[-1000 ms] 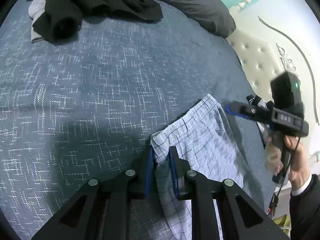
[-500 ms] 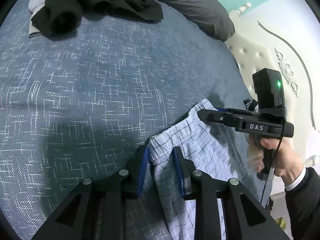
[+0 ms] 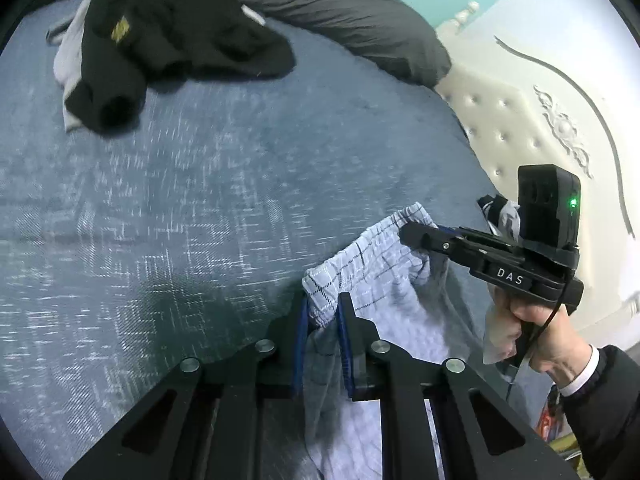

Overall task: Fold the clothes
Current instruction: 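Lift the shorts up off the bed with both tools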

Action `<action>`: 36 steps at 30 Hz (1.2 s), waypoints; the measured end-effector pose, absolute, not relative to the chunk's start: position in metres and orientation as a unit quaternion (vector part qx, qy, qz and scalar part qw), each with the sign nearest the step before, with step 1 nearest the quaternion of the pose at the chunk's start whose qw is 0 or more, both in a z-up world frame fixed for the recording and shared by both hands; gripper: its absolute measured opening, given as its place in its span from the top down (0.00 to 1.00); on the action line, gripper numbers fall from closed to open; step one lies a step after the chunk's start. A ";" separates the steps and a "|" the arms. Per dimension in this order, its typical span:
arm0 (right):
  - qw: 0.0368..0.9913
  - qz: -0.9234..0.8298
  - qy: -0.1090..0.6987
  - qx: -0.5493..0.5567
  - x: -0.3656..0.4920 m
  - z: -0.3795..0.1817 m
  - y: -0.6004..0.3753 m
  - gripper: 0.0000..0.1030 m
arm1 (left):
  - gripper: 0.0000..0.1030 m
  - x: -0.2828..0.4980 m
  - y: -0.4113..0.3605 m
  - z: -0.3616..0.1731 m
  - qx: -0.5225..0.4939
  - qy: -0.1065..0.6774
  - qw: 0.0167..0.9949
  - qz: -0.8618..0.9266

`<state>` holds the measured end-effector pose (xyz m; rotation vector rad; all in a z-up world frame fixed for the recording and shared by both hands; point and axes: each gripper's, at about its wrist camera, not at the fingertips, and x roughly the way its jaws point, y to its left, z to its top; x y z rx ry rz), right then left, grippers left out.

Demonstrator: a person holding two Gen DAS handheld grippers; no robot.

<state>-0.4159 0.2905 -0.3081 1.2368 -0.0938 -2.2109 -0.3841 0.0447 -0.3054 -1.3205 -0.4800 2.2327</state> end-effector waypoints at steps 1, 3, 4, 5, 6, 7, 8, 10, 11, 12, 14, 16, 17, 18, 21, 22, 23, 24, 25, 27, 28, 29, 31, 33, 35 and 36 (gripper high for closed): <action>0.302 -0.837 -0.038 0.455 -0.411 -0.301 0.292 0.90 | 0.85 -0.380 0.046 -0.297 -0.480 -0.171 0.249 0.823; 0.308 -0.845 -0.043 0.436 -0.403 -0.286 0.292 0.90 | 0.85 -0.372 0.047 -0.281 -0.471 -0.163 0.250 0.830; 0.311 -0.849 -0.045 0.426 -0.399 -0.278 0.292 0.90 | 0.85 -0.370 0.050 -0.272 -0.467 -0.160 0.251 0.833; 0.314 -0.852 -0.048 0.415 -0.394 -0.269 0.293 0.90 | 0.85 -0.368 0.054 -0.264 -0.462 -0.156 0.252 0.836; 0.318 -0.856 -0.050 0.405 -0.388 -0.259 0.295 0.90 | 0.85 -0.366 0.057 -0.255 -0.458 -0.153 0.253 0.839; 0.321 -0.860 -0.051 0.394 -0.382 -0.249 0.297 0.90 | 0.85 -0.361 0.061 -0.243 -0.451 -0.147 0.254 0.843; 0.324 -0.864 -0.051 0.382 -0.375 -0.237 0.300 0.90 | 0.85 -0.357 0.062 -0.233 -0.445 -0.144 0.256 0.846; 0.329 -0.872 -0.053 0.359 -0.361 -0.212 0.307 0.90 | 0.85 -0.349 0.066 -0.210 -0.431 -0.137 0.260 0.853; 0.332 -0.876 -0.055 0.347 -0.355 -0.199 0.312 0.90 | 0.85 -0.344 0.069 -0.198 -0.423 -0.133 0.262 0.857; 0.334 -0.879 -0.057 0.336 -0.348 -0.186 0.317 0.90 | 0.85 -0.339 0.072 -0.185 -0.415 -0.129 0.264 0.861; 0.338 -0.885 -0.057 0.315 -0.337 -0.163 0.325 0.90 | 0.85 -0.328 0.078 -0.159 -0.398 -0.116 0.268 0.870; 0.340 -0.891 -0.056 0.297 -0.326 -0.142 0.333 0.90 | 0.85 -0.318 0.087 -0.132 -0.381 -0.099 0.272 0.878; 0.340 -0.893 -0.056 0.288 -0.320 -0.131 0.336 0.90 | 0.85 -0.315 0.091 -0.122 -0.375 -0.092 0.273 0.881; 0.339 -0.897 -0.057 0.279 -0.314 -0.119 0.341 0.90 | 0.85 -0.310 0.097 -0.107 -0.367 -0.081 0.274 0.885; 0.336 -0.905 -0.061 0.252 -0.296 -0.087 0.356 0.90 | 0.85 -0.302 0.110 -0.073 -0.347 -0.068 0.280 0.893; 0.335 -0.908 -0.060 0.243 -0.290 -0.077 0.362 0.90 | 0.85 -0.300 0.114 -0.063 -0.341 -0.065 0.282 0.895; 0.335 -0.911 -0.059 0.235 -0.284 -0.065 0.367 0.90 | 0.85 -0.297 0.118 -0.053 -0.336 -0.061 0.283 0.896; 0.334 -0.913 -0.057 0.226 -0.277 -0.054 0.372 0.90 | 0.85 -0.294 0.123 -0.042 -0.330 -0.057 0.286 0.898; 0.332 -0.916 -0.056 0.219 -0.271 -0.044 0.377 0.90 | 0.85 -0.291 0.128 -0.032 -0.324 -0.052 0.289 0.899; 0.329 -0.920 -0.054 0.207 -0.260 -0.027 0.388 0.90 | 0.85 -0.285 0.140 -0.012 -0.316 -0.046 0.295 0.900; 0.327 -0.922 -0.053 0.201 -0.254 -0.019 0.394 0.90 | 0.85 -0.281 0.147 -0.003 -0.312 -0.042 0.298 0.901; 0.324 -0.924 -0.053 0.196 -0.248 -0.011 0.400 0.90 | 0.85 -0.277 0.154 0.004 -0.309 -0.039 0.302 0.901; 0.319 -0.928 -0.054 0.188 -0.235 0.002 0.415 0.90 | 0.85 -0.270 0.167 0.017 -0.304 -0.034 0.309 0.900; 0.310 -0.932 -0.054 0.180 -0.221 0.013 0.432 0.90 | 0.85 -0.262 0.183 0.026 -0.302 -0.031 0.321 0.897; 0.301 -0.936 -0.055 0.173 -0.207 0.021 0.448 0.90 | 0.85 -0.253 0.200 0.035 -0.298 -0.025 0.332 0.895; 0.297 -0.938 -0.055 0.170 -0.200 0.025 0.456 0.90 | 0.85 -0.249 0.209 0.038 -0.297 -0.023 0.338 0.893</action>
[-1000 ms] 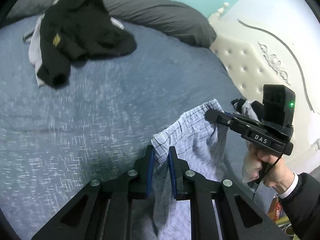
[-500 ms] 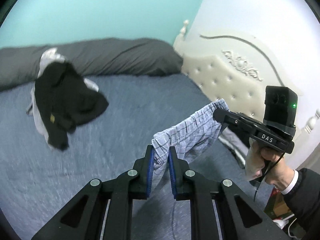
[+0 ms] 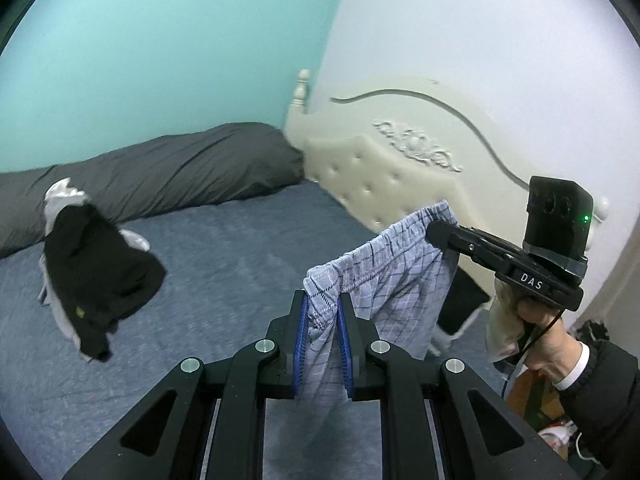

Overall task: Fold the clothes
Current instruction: 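Lift the shorts up off the bed with both tools, then carry the held plaid shorts with both tools toward the clothes stack by the headboard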

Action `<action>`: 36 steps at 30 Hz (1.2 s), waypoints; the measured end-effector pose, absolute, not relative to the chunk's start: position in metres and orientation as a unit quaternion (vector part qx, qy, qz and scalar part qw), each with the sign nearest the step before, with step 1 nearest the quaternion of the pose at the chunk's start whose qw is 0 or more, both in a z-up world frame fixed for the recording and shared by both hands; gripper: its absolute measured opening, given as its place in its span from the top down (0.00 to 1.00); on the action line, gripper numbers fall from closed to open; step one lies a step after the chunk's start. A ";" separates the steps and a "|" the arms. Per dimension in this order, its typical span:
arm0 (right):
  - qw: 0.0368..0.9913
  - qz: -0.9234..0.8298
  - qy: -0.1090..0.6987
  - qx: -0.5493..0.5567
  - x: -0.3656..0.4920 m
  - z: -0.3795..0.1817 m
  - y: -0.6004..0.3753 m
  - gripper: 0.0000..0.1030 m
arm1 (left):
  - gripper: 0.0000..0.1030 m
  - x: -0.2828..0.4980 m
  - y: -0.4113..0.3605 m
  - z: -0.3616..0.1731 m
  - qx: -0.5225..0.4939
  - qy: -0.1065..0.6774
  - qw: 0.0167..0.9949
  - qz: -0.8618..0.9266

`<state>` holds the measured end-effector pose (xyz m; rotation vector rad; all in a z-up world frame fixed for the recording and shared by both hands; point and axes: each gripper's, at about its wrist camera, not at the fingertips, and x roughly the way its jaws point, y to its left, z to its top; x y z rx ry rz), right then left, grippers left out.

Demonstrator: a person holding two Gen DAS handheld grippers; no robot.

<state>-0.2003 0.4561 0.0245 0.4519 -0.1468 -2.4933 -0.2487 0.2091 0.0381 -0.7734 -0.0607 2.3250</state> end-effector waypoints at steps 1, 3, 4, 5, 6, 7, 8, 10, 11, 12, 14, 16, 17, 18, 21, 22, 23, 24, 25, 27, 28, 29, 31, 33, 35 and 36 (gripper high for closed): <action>0.293 -0.940 -0.055 0.167 -0.193 0.028 0.464 0.90 | 0.85 -0.244 0.219 0.041 -0.296 -0.022 0.345 0.890; 0.283 -0.944 -0.054 0.162 -0.179 0.034 0.480 0.90 | 0.85 -0.236 0.237 0.046 -0.295 -0.020 0.357 0.886; 0.278 -0.946 -0.054 0.159 -0.172 0.037 0.489 0.90 | 0.85 -0.232 0.244 0.047 -0.294 -0.018 0.362 0.884; 0.274 -0.947 -0.055 0.157 -0.164 0.039 0.498 0.90 | 0.85 -0.228 0.255 0.049 -0.293 -0.015 0.367 0.883; 0.269 -0.949 -0.055 0.155 -0.157 0.041 0.507 0.90 | 0.85 -0.224 0.266 0.051 -0.293 -0.010 0.373 0.881; 0.264 -0.951 -0.054 0.154 -0.151 0.043 0.515 0.90 | 0.85 -0.221 0.276 0.052 -0.292 -0.008 0.378 0.879; 0.259 -0.952 -0.054 0.153 -0.144 0.045 0.524 0.90 | 0.85 -0.218 0.286 0.054 -0.291 -0.005 0.383 0.877; 0.248 -0.955 -0.054 0.151 -0.133 0.048 0.541 0.90 | 0.85 -0.213 0.304 0.057 -0.291 -0.001 0.393 0.872; 0.242 -0.957 -0.054 0.151 -0.126 0.050 0.550 0.90 | 0.85 -0.210 0.316 0.059 -0.290 0.002 0.399 0.870; 0.236 -0.959 -0.053 0.149 -0.120 0.051 0.558 0.90 | 0.85 -0.208 0.325 0.060 -0.291 0.003 0.404 0.867; 0.224 -0.962 -0.054 0.147 -0.109 0.054 0.577 0.90 | 0.85 -0.205 0.344 0.063 -0.291 0.005 0.413 0.863; 0.213 -0.964 -0.056 0.147 -0.102 0.055 0.594 0.90 | 0.85 -0.201 0.364 0.066 -0.291 0.009 0.424 0.858; 0.207 -0.966 -0.056 0.147 -0.097 0.056 0.602 0.90 | 0.85 -0.200 0.373 0.066 -0.292 0.010 0.428 0.855; 0.202 -0.966 -0.055 0.148 -0.092 0.056 0.609 0.90 | 0.85 -0.200 0.381 0.067 -0.292 0.011 0.433 0.853; 0.187 -0.969 -0.052 0.150 -0.080 0.056 0.632 0.90 | 0.85 -0.196 0.411 0.069 -0.294 0.015 0.445 0.846; 0.182 -0.970 -0.051 0.151 -0.076 0.056 0.640 0.90 | 0.85 -0.195 0.421 0.069 -0.295 0.017 0.449 0.843; 0.176 -0.971 -0.052 0.150 -0.071 0.055 0.648 0.90 | 0.85 -0.193 0.430 0.070 -0.295 0.019 0.453 0.841; 0.170 -0.973 -0.054 0.150 -0.066 0.054 0.657 0.90 | 0.85 -0.191 0.442 0.069 -0.296 0.023 0.458 0.838; 0.164 -0.973 -0.056 0.149 -0.062 0.053 0.666 0.90 | 0.85 -0.190 0.450 0.069 -0.296 0.025 0.462 0.836; 0.153 -0.975 -0.061 0.151 -0.053 0.050 0.685 0.90 | 0.85 -0.187 0.467 0.068 -0.296 0.030 0.470 0.831; 0.143 -0.976 -0.064 0.150 -0.050 0.048 0.692 0.90 | 0.85 -0.187 0.476 0.067 -0.297 0.032 0.473 0.829; 0.134 -0.977 -0.066 0.149 -0.049 0.047 0.698 0.90 | 0.85 -0.186 0.484 0.066 -0.297 0.033 0.476 0.827; 0.126 -0.978 -0.070 0.149 -0.045 0.046 0.712 0.90 | 0.85 -0.187 0.499 0.062 -0.299 0.034 0.481 0.823; 0.118 -0.979 -0.072 0.150 -0.041 0.044 0.724 0.90 | 0.85 -0.190 0.514 0.058 -0.303 0.033 0.484 0.820; 0.112 -0.980 -0.072 0.151 -0.038 0.042 0.736 0.90 | 0.85 -0.192 0.527 0.054 -0.306 0.037 0.488 0.817; 0.109 -0.980 -0.071 0.152 -0.036 0.041 0.742 0.90 | 0.85 -0.192 0.533 0.053 -0.307 0.039 0.489 0.815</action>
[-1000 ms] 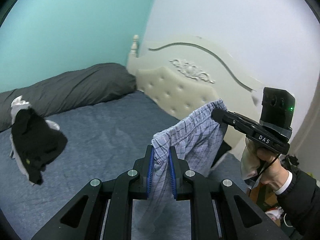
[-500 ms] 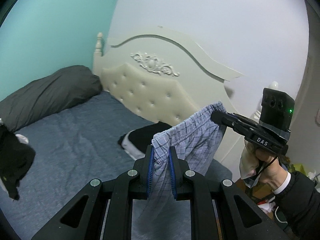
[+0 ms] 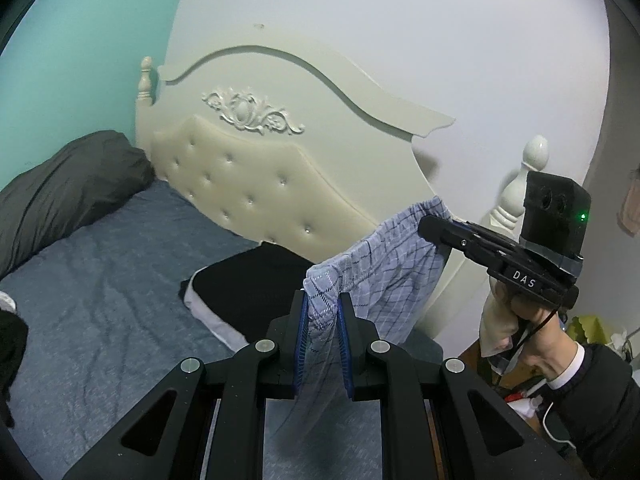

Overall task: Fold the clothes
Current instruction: 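Carry the held plaid shorts with both tools toward the clothes stack by the headboard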

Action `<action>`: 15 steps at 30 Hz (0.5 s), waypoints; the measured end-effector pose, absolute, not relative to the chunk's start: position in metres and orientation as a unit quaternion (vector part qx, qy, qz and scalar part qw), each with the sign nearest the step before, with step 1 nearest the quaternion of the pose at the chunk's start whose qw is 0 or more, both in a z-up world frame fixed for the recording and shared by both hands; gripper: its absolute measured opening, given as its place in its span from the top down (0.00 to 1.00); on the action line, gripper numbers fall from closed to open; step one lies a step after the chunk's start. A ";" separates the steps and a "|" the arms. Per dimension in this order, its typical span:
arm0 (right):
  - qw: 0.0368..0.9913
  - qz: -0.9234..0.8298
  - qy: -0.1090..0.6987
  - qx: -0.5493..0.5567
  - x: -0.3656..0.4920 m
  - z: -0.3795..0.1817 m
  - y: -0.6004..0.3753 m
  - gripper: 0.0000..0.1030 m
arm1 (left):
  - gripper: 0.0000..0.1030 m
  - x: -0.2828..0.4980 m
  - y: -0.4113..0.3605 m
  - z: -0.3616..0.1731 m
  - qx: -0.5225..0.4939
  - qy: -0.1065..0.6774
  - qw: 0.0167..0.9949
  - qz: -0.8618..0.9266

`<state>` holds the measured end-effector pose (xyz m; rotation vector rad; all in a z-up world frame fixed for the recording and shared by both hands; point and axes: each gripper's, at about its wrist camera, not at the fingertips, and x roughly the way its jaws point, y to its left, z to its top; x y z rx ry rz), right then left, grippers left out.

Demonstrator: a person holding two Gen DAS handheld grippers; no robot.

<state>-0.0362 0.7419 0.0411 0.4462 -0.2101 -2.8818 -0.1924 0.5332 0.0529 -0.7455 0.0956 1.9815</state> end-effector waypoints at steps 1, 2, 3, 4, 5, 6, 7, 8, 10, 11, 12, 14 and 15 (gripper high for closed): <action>0.106 -0.980 -0.072 0.152 -0.034 0.040 0.747 0.90 | 0.85 -0.193 0.539 0.051 -0.308 0.042 0.491 0.814; 0.103 -0.980 -0.072 0.152 -0.031 0.038 0.753 0.90 | 0.85 -0.193 0.546 0.050 -0.309 0.044 0.492 0.812; 0.100 -0.981 -0.073 0.153 -0.030 0.037 0.759 0.90 | 0.85 -0.194 0.551 0.049 -0.310 0.046 0.494 0.811; 0.097 -0.981 -0.074 0.154 -0.029 0.035 0.764 0.90 | 0.85 -0.195 0.558 0.047 -0.311 0.047 0.495 0.810; 0.094 -0.981 -0.075 0.154 -0.030 0.033 0.770 0.90 | 0.85 -0.196 0.563 0.046 -0.312 0.046 0.496 0.809; 0.091 -0.981 -0.077 0.155 -0.031 0.031 0.775 0.90 | 0.85 -0.198 0.567 0.045 -0.313 0.045 0.496 0.808; 0.089 -0.981 -0.079 0.155 -0.031 0.030 0.780 0.90 | 0.85 -0.199 0.572 0.044 -0.315 0.044 0.497 0.807; 0.087 -0.981 -0.081 0.155 -0.032 0.028 0.784 0.90 | 0.85 -0.200 0.575 0.042 -0.316 0.043 0.498 0.807; 0.084 -0.981 -0.082 0.154 -0.033 0.024 0.791 0.90 | 0.85 -0.204 0.582 0.039 -0.318 0.043 0.499 0.805; 0.082 -0.981 -0.084 0.154 -0.033 0.022 0.796 0.90 | 0.85 -0.205 0.586 0.037 -0.319 0.044 0.500 0.804; 0.080 -0.981 -0.086 0.155 -0.035 0.019 0.801 0.90 | 0.85 -0.207 0.591 0.036 -0.321 0.045 0.501 0.803; 0.076 -0.980 -0.089 0.159 -0.038 0.014 0.809 0.90 | 0.85 -0.212 0.599 0.031 -0.324 0.048 0.501 0.801; 0.074 -0.980 -0.089 0.162 -0.041 0.012 0.812 0.90 | 0.85 -0.214 0.603 0.029 -0.325 0.050 0.501 0.800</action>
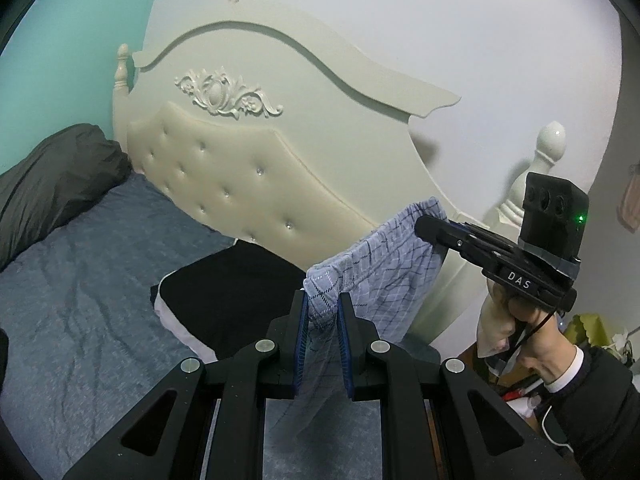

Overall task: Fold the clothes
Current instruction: 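Carry the held plaid shorts with both tools toward the clothes stack by the headboard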

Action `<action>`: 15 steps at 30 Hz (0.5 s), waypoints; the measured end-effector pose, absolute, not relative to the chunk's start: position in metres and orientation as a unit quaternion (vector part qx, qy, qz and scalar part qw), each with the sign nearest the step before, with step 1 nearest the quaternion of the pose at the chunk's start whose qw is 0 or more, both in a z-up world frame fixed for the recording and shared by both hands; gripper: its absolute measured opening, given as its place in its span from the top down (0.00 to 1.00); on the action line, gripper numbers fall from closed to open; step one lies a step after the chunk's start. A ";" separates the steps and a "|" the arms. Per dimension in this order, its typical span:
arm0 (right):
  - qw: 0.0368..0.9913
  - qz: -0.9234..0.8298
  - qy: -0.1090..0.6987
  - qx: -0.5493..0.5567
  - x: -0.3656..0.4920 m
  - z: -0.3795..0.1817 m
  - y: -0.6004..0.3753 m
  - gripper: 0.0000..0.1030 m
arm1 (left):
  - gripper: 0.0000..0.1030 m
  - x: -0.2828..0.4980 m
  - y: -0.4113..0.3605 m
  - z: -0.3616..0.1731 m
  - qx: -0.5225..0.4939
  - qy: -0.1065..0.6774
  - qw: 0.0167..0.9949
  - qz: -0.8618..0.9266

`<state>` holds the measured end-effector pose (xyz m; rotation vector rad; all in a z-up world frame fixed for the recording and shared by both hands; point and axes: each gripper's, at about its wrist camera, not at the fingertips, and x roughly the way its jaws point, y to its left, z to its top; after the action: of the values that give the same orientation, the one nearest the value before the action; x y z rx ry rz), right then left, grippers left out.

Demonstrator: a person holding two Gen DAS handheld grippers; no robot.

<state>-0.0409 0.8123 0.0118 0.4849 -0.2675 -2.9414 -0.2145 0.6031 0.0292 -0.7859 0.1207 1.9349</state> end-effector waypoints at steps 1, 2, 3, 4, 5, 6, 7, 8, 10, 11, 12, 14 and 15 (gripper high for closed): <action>0.072 -0.980 -0.089 0.164 -0.044 0.010 0.815 0.90 | 0.85 -0.217 0.607 0.027 -0.327 0.052 0.501 0.800; 0.070 -0.980 -0.089 0.166 -0.047 0.008 0.818 0.90 | 0.85 -0.220 0.610 0.025 -0.328 0.051 0.501 0.799; 0.069 -0.979 -0.089 0.168 -0.050 0.006 0.821 0.90 | 0.85 -0.225 0.613 0.022 -0.331 0.050 0.500 0.799; 0.067 -0.979 -0.089 0.170 -0.054 0.004 0.823 0.90 | 0.85 -0.230 0.616 0.019 -0.333 0.048 0.499 0.798; 0.065 -0.979 -0.089 0.174 -0.057 0.001 0.826 0.90 | 0.85 -0.234 0.619 0.015 -0.337 0.047 0.499 0.797; 0.063 -0.978 -0.090 0.177 -0.061 -0.001 0.828 0.90 | 0.85 -0.238 0.622 0.013 -0.339 0.047 0.498 0.796; 0.061 -0.978 -0.090 0.180 -0.065 -0.003 0.831 0.90 | 0.85 -0.243 0.625 0.009 -0.342 0.050 0.496 0.796; 0.059 -0.977 -0.090 0.184 -0.070 -0.006 0.834 0.90 | 0.85 -0.247 0.628 0.006 -0.345 0.051 0.494 0.796; 0.056 -0.976 -0.090 0.188 -0.080 -0.009 0.838 0.90 | 0.85 -0.258 0.633 0.000 -0.351 0.048 0.491 0.796; 0.054 -0.976 -0.090 0.189 -0.084 -0.011 0.840 0.90 | 0.85 -0.262 0.635 -0.002 -0.353 0.047 0.489 0.796; 0.052 -0.976 -0.090 0.190 -0.089 -0.012 0.842 0.90 | 0.85 -0.267 0.637 -0.004 -0.354 0.047 0.487 0.797; 0.049 -0.976 -0.090 0.194 -0.101 -0.014 0.846 0.90 | 0.85 -0.275 0.641 -0.007 -0.356 0.048 0.483 0.799; 0.048 -0.975 -0.090 0.199 -0.107 -0.016 0.847 0.90 | 0.85 -0.281 0.642 -0.008 -0.357 0.047 0.480 0.800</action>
<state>-0.1071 0.8473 -0.0163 0.6068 -0.2734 -2.9729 -0.2807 0.6425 -0.0084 -0.8714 0.1142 1.9504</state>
